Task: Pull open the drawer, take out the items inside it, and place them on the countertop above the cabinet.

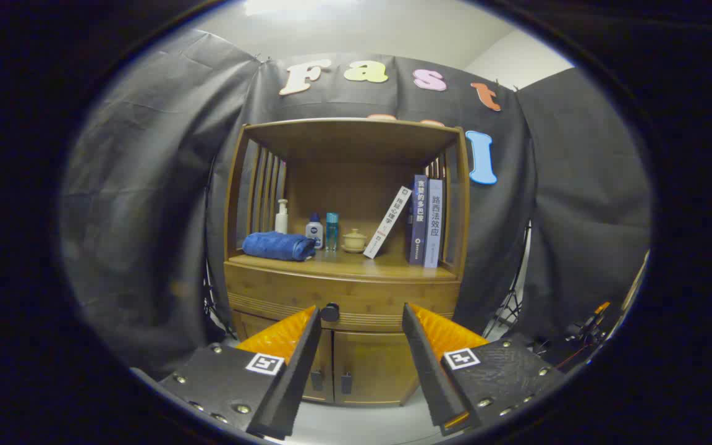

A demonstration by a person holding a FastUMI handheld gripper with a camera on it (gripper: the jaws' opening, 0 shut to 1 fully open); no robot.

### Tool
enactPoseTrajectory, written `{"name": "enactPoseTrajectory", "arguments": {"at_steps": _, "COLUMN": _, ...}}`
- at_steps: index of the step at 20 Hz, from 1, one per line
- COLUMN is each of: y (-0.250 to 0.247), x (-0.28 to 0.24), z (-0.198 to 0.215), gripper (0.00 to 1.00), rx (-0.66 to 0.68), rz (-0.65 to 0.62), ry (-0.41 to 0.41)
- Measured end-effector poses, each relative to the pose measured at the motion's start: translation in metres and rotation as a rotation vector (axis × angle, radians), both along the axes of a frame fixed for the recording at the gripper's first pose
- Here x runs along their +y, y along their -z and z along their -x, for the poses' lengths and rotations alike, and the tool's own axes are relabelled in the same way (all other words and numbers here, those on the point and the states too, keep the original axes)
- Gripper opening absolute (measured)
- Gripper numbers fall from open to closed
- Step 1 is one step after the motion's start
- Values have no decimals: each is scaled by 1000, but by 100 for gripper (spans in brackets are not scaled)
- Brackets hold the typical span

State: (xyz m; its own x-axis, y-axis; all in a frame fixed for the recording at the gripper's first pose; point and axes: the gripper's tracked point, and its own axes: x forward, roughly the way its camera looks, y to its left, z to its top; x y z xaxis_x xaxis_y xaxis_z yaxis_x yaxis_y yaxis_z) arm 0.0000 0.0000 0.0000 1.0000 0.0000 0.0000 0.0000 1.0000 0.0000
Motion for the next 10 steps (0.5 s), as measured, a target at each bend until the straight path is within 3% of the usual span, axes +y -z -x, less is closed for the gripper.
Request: {"name": "enactPoseTrajectory", "arguments": {"at_steps": 10, "y": 5, "x": 12, "z": -16, "gripper": 79, "rx": 18, "rz": -10, "ry": -38}}
